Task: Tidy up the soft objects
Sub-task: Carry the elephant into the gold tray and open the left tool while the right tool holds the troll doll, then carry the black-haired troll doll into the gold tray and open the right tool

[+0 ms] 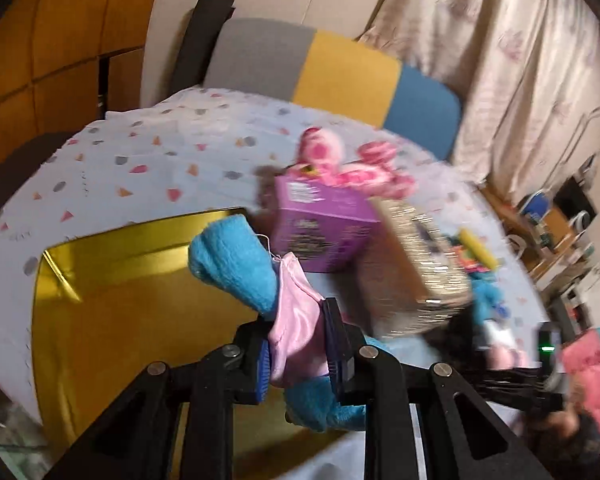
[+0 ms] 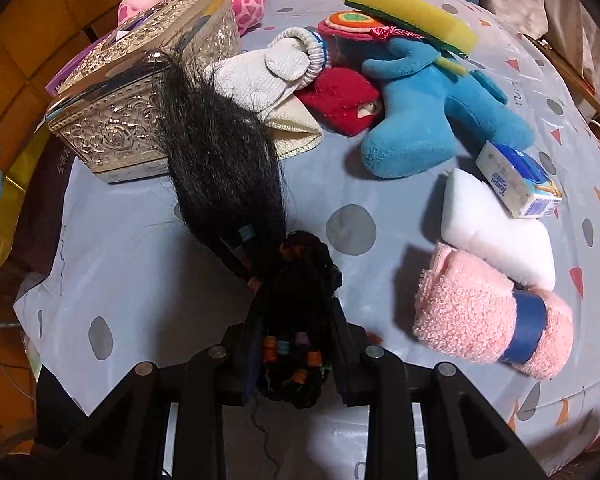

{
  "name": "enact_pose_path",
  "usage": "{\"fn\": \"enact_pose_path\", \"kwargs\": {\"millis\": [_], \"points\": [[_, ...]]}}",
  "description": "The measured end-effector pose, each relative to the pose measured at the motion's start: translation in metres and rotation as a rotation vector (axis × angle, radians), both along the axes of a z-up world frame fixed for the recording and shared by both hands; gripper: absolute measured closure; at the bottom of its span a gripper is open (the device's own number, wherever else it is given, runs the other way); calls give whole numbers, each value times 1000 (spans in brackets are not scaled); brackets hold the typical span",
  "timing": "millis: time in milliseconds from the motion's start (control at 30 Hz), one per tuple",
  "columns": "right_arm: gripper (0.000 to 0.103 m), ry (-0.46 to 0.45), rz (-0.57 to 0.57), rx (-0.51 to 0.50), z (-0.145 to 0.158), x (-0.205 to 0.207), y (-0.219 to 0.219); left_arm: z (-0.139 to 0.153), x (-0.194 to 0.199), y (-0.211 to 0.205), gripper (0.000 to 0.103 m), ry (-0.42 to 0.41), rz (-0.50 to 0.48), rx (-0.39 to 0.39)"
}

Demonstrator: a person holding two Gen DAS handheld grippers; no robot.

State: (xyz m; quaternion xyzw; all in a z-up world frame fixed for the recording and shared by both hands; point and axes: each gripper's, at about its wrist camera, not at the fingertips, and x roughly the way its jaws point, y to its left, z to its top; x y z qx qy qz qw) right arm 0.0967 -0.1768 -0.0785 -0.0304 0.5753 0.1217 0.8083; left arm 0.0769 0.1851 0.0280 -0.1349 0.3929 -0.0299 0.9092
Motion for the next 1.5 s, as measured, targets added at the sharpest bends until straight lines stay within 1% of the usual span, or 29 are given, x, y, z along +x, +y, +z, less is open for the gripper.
{"fn": "enact_pose_path", "kwargs": {"millis": [133,233,300,333,367,400,433,500,533,567,667,733,800,967,1067,1133,1267,1500], "points": [[74,-6,1,-6,-2,-3,-1,-30,37,19,80,87,32,46],[74,-8,0,-5,-3,-2,-3,-41,57,19,77,104,30,85],[74,-10,-1,-6,-3,-3,-1,-46,71,19,77,119,34,86],[74,-11,-1,-6,-3,-4,-1,-48,77,19,74,118,35,81],[74,-12,-1,-7,-3,-4,0,-50,83,19,72,115,41,84],[74,-13,0,-9,-2,-4,-1,-51,87,20,67,115,47,81],[74,-14,1,-11,-2,-4,-1,-51,90,22,57,117,63,66],[74,-16,1,-13,-2,-4,0,-46,89,26,47,103,98,36],[73,-17,2,-14,-3,-4,0,-43,84,28,46,84,116,24],[73,-18,4,-18,-3,-4,0,-40,78,28,46,74,131,29],[73,-23,8,-29,-3,-4,2,-31,58,25,42,41,166,66],[73,-26,10,-35,-3,-5,3,-27,41,21,39,20,172,72],[73,-27,12,-38,-4,-5,5,-24,22,14,38,-1,176,88],[73,-34,11,-45,-3,-7,8,-20,-12,1,38,-21,176,92],[73,-41,11,-52,-4,-9,9,-17,-32,-6,33,-32,176,64],[73,-47,13,-59,-5,-11,11,-16,-43,-13,30,-37,170,61],[73,-53,14,-68,-6,-13,14,-17,-62,-20,28,-33,180,51],[73,-60,12,-75,-7,-17,16,-11,-85,-28,25,-49,201,78]]}}
